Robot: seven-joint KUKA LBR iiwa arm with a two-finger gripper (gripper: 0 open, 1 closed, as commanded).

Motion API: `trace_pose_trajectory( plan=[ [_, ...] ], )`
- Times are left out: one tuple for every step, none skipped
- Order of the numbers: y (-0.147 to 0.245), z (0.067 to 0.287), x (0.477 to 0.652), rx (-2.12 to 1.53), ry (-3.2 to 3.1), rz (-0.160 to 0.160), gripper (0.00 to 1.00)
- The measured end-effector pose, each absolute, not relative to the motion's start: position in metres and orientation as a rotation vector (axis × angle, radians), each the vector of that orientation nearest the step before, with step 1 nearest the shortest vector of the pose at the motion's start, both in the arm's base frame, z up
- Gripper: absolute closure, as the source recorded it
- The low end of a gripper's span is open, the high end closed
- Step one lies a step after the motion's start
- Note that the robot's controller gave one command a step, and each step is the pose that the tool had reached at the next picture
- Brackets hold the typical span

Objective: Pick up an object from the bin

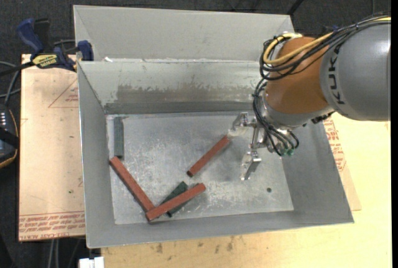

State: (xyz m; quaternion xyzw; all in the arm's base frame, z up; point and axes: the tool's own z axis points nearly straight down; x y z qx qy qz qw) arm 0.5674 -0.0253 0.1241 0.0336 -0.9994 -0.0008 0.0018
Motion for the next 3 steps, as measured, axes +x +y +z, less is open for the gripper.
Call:
trace_pose_trajectory(
  plan=[
    [-0.015,0.114,0.627,0.174,-3.146,0.000,0.00],
    [0.008,0.075,0.605,0.043,-3.156,0.003,0.00],
    [0.009,0.080,0.608,0.048,-3.162,-0.001,1.00]
  ],
)
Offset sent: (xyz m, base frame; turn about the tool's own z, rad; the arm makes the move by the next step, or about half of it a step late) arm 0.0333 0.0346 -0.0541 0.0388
